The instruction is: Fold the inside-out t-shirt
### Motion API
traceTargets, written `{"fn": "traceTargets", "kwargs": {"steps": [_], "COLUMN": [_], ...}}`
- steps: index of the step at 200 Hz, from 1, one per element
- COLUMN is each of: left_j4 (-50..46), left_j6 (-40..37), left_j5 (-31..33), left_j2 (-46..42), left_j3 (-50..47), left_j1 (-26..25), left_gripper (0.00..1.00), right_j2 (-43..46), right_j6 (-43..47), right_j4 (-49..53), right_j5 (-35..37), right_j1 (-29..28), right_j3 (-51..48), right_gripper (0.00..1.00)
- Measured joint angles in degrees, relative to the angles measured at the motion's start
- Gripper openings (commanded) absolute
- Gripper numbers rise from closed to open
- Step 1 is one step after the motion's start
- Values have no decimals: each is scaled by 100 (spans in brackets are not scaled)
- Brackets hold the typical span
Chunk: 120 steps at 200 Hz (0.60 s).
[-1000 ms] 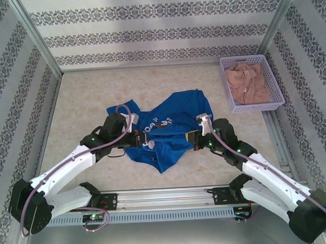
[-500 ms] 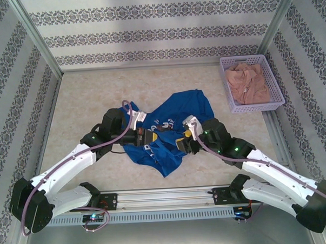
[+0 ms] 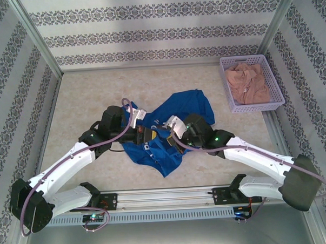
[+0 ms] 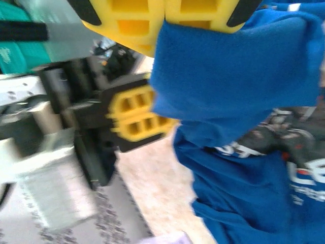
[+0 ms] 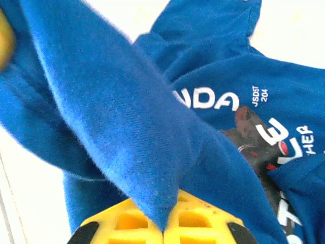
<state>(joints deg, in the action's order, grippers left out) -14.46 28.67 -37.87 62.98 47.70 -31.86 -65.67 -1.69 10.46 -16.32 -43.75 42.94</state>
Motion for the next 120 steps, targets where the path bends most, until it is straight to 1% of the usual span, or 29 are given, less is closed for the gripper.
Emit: {"fn": "traceTargets", "kwargs": {"steps": [11,27,39,58,74,89,116,120], "left_j4": [-136,-229,-234,-234,-236,-299,-511,-546], "left_j6": [-48,-111,-133,-153,-168,-179,-199,-210], "left_j5": [361,656,739,822,881,990,1344,1419], "left_j2": [-9,-4,7,44,79,94,94,94], "left_j3": [20,20,22,22,22,33,122,142], "left_j1": [2,11,11,11,11,11,13,11], "left_gripper": [0,0,0,0,0,0,0,2], "right_j2": [136,297,293,221,125,33,-81,-105], "right_j6": [-337,-870,-1209,-1652,-1906,-1963,-1937,-1941], "right_j4": [-356,-957,-1268,-1700,-1928,-1967,-1794,-1792], "right_j5": [-667,-1631,-2199,-2946,-3414,-3735,-4065,-4100], "right_j1": [334,778,957,1027,1027,1029,1064,1064], "right_j3": [-74,-219,-249,-304,-323,-323,-321,-321], "right_gripper": [0,0,0,0,0,0,0,0]}}
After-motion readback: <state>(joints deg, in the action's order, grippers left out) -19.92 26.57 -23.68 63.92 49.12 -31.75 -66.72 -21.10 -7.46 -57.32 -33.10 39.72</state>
